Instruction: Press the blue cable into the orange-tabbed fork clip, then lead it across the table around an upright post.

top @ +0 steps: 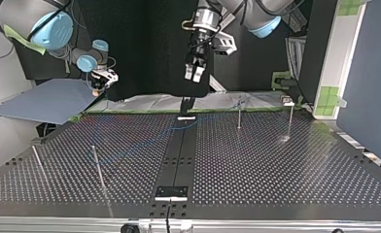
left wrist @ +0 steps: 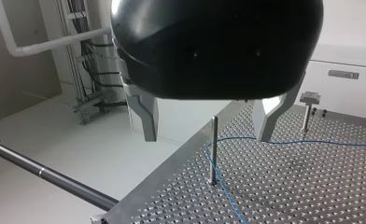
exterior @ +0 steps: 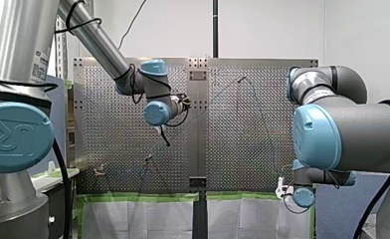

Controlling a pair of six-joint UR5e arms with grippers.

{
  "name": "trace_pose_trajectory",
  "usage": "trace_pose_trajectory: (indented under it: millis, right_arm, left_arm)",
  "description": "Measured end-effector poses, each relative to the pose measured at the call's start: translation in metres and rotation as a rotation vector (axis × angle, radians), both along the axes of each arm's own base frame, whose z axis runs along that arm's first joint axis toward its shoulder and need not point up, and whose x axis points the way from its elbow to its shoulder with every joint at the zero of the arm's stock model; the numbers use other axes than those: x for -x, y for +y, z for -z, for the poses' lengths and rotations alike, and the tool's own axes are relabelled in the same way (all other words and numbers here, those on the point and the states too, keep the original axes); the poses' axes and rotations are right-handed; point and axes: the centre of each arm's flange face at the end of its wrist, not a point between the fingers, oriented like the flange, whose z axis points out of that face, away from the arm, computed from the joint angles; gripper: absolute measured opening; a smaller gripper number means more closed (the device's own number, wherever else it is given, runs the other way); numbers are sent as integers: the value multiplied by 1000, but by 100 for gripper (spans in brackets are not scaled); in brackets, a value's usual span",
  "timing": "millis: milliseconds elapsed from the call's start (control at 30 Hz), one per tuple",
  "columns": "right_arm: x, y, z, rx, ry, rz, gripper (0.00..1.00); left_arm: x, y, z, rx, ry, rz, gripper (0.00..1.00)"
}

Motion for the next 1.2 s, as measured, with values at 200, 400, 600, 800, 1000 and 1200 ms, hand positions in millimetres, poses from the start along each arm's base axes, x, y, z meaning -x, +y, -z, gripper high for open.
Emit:
trace_pose_trajectory:
  millis: [200,400,600,800,1000,1200]
  right_arm:
    - [0,0,0,1,0,0,0]
    - [0,0,0,1,2,0,0]
    - [-1,0,0,1,3,-2,0]
    - [-2,0,0,4,1,-10,0]
    - [-4,-1,-1,3,-3,-23,0]
    - [-3,-2,-1,3,-5,-27,0]
  left_arm:
    - [6,10,28,-7,24,9,100]
    - [15,25,59,-47,75,7,100]
    - [30,44,80,-83,126,-4,100]
    - [46,66,101,-125,179,-23,100]
    - [66,83,117,-163,227,-28,100]
    - [86,98,132,-218,269,-9,100]
